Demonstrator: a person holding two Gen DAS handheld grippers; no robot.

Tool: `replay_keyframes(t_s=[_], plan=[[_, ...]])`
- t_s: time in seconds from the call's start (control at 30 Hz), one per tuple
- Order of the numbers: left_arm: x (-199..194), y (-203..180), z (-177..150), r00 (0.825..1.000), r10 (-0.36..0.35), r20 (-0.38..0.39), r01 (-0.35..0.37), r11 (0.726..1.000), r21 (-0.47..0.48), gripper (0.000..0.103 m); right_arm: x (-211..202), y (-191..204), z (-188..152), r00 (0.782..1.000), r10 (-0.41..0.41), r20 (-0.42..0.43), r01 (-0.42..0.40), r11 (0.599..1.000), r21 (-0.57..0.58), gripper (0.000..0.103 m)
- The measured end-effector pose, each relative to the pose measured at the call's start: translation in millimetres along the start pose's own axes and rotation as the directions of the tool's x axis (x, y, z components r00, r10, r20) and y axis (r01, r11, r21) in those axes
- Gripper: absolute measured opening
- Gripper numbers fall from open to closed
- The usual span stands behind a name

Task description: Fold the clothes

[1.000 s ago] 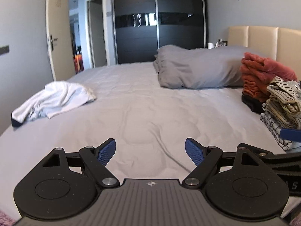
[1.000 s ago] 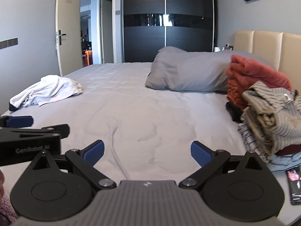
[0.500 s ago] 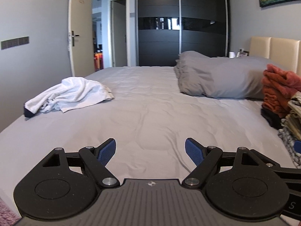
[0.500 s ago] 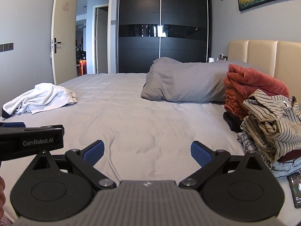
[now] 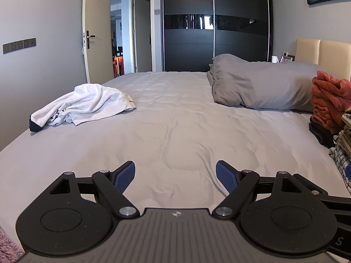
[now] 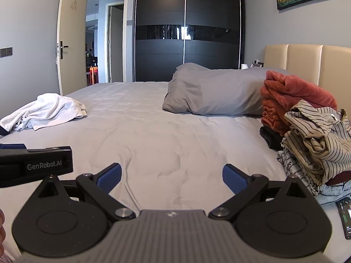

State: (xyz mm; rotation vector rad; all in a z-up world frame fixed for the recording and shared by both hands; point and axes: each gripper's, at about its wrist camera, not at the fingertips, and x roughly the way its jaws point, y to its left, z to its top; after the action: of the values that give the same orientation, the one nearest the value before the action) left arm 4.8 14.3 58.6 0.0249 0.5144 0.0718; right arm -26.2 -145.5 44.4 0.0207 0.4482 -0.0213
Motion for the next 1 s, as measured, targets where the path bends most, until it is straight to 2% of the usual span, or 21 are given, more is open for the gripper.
replay_keyframes(t_s=[0.47, 1.0], plan=[[-2, -3, -1, 1.000, -0.015, -0.004, 0.015, 1.000, -0.016, 0.080, -3, -5, -2, 1.000, -0.015, 0.006, 0.015, 1.000, 0.020, 0.100], [-2, -10, 0, 1.000, -0.007, -0.011, 0.007, 1.000, 0.012, 0.080, -7, -6, -5, 1.000, -0.025, 0.001, 0.025, 1.000, 0.014, 0.100]])
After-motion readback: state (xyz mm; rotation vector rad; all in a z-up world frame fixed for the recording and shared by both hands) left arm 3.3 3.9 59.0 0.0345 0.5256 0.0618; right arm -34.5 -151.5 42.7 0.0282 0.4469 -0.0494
